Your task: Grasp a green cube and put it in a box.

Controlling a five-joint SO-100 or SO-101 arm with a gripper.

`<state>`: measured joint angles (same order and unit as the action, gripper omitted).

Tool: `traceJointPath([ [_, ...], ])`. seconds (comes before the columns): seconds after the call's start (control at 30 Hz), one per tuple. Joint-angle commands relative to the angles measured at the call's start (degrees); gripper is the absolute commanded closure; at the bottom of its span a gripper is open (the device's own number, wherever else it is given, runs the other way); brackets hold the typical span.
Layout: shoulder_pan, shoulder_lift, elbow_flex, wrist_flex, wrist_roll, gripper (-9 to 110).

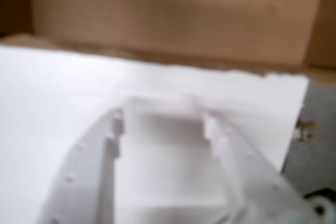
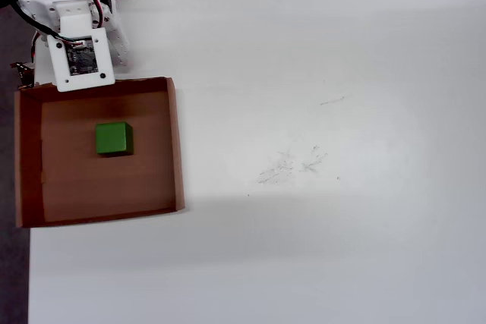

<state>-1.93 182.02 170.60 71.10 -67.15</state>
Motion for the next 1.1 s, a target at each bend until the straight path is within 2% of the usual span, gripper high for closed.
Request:
traceJointPath([
  [0.0,-0.2,0.4,-0.3,0.5,0.4,80],
  [1.07,-0.2,0.4,-0.3,0.4,1.6,80],
])
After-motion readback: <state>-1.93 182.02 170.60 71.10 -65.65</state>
